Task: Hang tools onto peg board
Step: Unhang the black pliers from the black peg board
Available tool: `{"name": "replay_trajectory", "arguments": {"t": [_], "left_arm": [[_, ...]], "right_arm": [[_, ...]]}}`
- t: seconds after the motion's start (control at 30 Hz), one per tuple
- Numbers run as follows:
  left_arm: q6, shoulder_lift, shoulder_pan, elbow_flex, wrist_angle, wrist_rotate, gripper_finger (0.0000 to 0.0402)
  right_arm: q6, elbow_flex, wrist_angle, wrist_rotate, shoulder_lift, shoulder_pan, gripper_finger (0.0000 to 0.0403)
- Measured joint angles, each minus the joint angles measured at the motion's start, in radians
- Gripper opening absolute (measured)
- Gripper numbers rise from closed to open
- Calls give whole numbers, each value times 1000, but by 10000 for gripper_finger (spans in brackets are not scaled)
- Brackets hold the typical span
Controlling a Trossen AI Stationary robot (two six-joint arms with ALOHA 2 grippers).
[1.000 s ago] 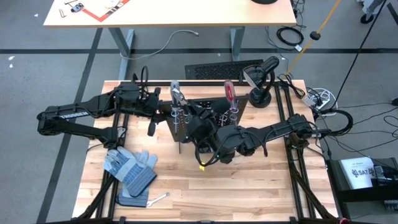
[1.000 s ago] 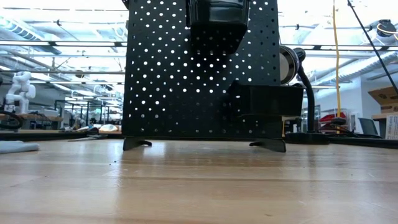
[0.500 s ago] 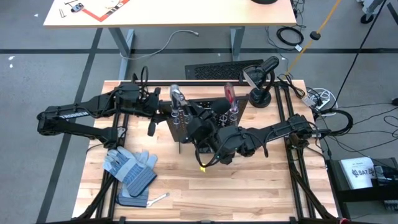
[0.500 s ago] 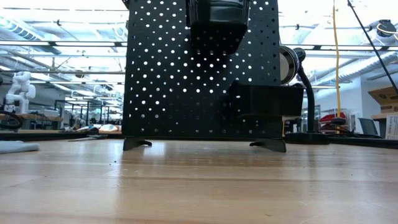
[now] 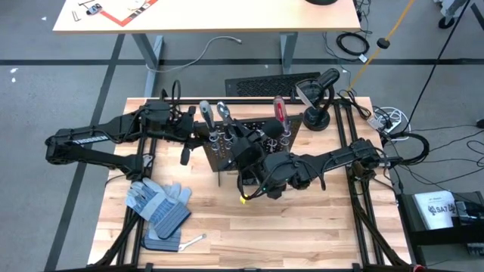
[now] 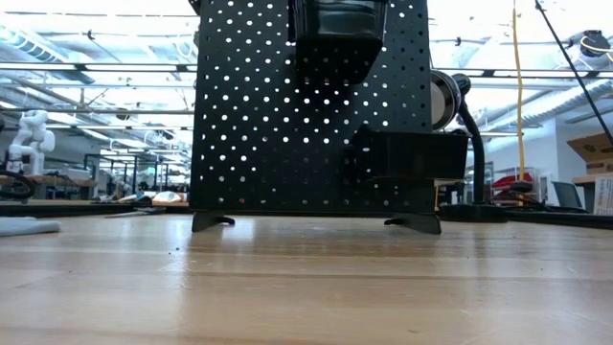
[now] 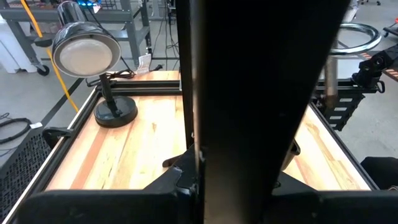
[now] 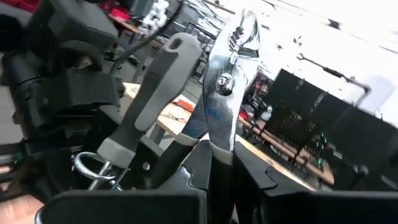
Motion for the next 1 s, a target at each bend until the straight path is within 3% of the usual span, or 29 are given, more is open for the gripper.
{"name": "replay_trajectory", "arguments": {"t": [0.1, 0.2, 0.27, 0.37, 0.83, 1.0], "left_arm": [[0, 0, 0, 0, -1, 0, 63], [1, 0, 0, 0, -3, 1, 63], [1, -1, 0, 0, -3, 1, 63], [1, -1, 0, 0, -4, 2, 63], [1, -1, 0, -2, 18, 11, 63], [-4, 2, 0, -5, 11, 33, 133]], "right_arm": [[8, 1, -48, -64, -2, -3, 24], [5, 1, -37, -24, -1, -3, 24], [-17, 3, -90, -95, -4, -2, 24], [-28, 3, -52, -34, 5, 0, 24], [3, 2, -95, -63, 6, 0, 24], [3, 1, -99, -63, 6, 0, 24]]}}
